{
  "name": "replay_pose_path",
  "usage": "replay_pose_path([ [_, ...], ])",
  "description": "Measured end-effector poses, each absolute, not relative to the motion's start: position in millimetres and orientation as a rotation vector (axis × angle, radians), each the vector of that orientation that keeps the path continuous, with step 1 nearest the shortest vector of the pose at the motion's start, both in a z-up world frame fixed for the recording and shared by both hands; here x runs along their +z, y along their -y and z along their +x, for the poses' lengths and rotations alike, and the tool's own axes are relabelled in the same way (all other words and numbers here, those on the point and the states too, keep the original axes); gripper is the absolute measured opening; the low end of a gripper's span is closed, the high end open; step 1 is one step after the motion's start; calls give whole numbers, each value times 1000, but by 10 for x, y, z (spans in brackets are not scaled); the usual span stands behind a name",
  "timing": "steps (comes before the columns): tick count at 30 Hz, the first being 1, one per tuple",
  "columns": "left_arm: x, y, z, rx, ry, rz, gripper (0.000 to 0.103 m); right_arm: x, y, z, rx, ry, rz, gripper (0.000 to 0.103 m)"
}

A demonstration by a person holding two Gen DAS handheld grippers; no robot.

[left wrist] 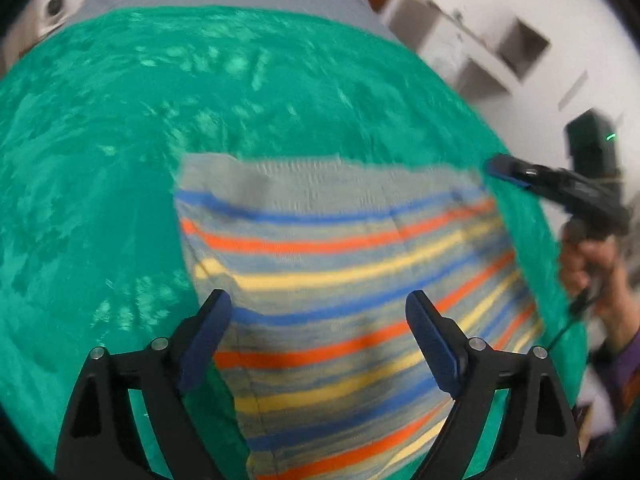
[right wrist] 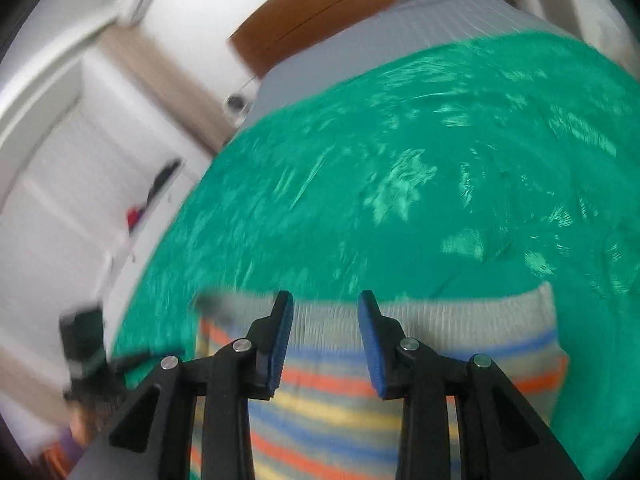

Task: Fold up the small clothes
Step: 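Grasp the hem with both grippers and fold it up onto the collar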

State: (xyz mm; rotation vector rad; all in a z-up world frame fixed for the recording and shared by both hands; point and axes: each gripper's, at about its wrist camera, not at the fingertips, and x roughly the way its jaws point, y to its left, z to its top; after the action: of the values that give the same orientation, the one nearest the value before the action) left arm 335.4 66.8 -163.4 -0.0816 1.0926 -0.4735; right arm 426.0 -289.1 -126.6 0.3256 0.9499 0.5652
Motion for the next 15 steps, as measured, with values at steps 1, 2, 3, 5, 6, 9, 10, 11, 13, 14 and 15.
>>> replay_pose_path([
  [1, -1733, -658, 3364, -445, -1113, -50, 89, -1288, 2893, 4079, 591, -989, 269, 40],
  [2, -1785, -684, 3358, -420, -1118, -44, 86, -1350, 2896, 3964, 607, -1016, 240, 43],
  [3, -1836, -739, 3351, -395, -1121, -51, 85, -1412, 2911, 3779, 623, -1049, 202, 45],
  [5, -1968, -932, 3295, -277, -1154, -41, 76, -1618, 2983, 3385, 630, -1121, 113, 45],
  [6, -2006, -978, 3247, -238, -1162, -11, 73, -1756, 3058, 3147, 610, -1161, 52, 45],
  [9, -2018, -1239, 2981, -167, -1142, 20, 72, -2020, 3345, 2682, 521, -1190, -64, 46],
  [10, -1968, -1301, 2904, -132, -1134, 10, 65, -2049, 3491, 2521, 472, -1180, -66, 47],
  [11, -1926, -1349, 2843, -96, -1129, 5, 55, -2050, 3570, 2456, 455, -1176, -34, 47],
  [13, -1806, -1465, 2664, -83, -1090, -63, 60, -1948, 3770, 2256, 382, -1142, 54, 49],
  [14, -1733, -1516, 2518, -93, -1067, -110, 69, -1907, 3810, 2158, 361, -1117, 66, 49],
  [15, -1685, -1518, 2370, -91, -1048, -127, 75, -1853, 3833, 2027, 351, -1083, 81, 49],
])
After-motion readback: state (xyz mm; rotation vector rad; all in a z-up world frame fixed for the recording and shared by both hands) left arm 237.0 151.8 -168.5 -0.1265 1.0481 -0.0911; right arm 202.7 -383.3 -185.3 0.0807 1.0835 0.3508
